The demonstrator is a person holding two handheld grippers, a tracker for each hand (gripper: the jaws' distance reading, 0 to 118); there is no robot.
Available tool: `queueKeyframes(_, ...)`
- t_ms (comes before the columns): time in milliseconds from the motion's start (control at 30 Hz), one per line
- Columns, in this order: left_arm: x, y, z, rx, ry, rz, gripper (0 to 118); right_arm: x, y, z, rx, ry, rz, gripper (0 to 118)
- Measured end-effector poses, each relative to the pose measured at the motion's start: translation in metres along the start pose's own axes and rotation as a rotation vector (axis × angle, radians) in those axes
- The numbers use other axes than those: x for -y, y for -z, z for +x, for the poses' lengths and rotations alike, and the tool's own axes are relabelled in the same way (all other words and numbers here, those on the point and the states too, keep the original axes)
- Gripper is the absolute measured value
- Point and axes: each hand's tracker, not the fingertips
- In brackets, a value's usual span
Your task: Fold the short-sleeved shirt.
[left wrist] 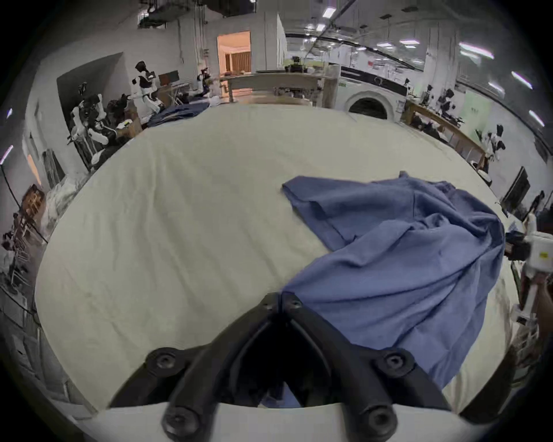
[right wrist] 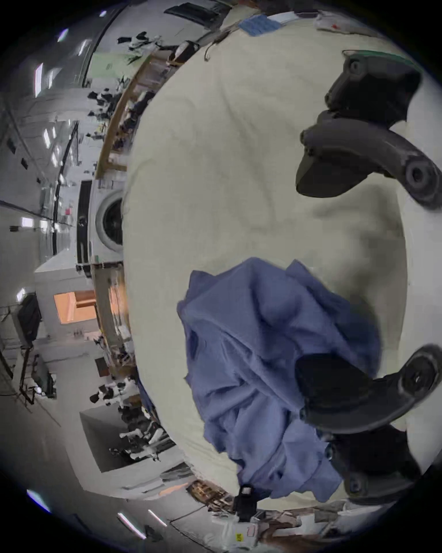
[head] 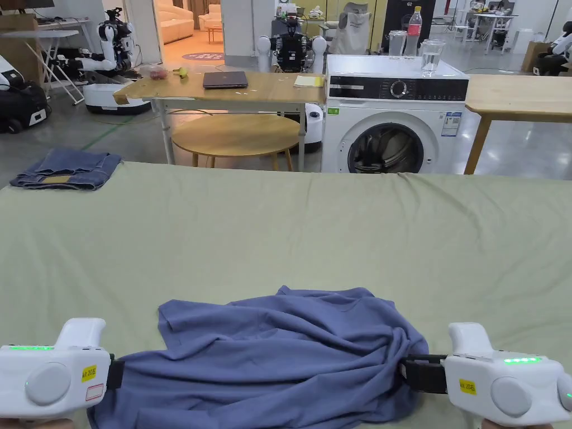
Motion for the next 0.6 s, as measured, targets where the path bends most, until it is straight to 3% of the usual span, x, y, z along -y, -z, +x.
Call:
queueKeyframes(33, -0.002, -0.001, 0.001, -0.001, -0.001, 0.001, 0, -0.001, 0.007, 0.001, -0.016, -0.009, -0.012, 93)
queueKeyframes(100, -0.007, 0.002, -0.001, -0.008, 0.002, -0.004, 0, -0.002, 0.016, 0.007, -0.148, 0.035, -0.049, 42)
queueKeyframes(133, -0.008, 0.003, -0.001, -0.010, 0.003, -0.005, 0, -0.002, 0.017, 0.009, -0.198, 0.060, -0.065, 32)
queueKeyframes(200, -0.008, 0.004, -0.001, 0.002, 0.004, -0.013, 0, -0.002, 0.011, 0.010, -0.227, 0.073, -0.041, 28)
queueKeyframes(233, -0.009, 0.007, -0.004, 0.002, -0.001, -0.013, 0, -0.003, 0.007, 0.010, -0.228, 0.070, -0.042, 11)
queueKeyframes(367, -0.017, -0.001, -0.001, -0.006, -0.003, 0.011, 0, -0.014, -0.026, 0.000, -0.192, 0.024, -0.010, 8)
queueKeyframes(600, -0.061, -0.067, 0.007, -0.078, 0.065, 0.182, 0, -0.078, -0.124, -0.017, -0.093, -0.060, 0.236, 7)
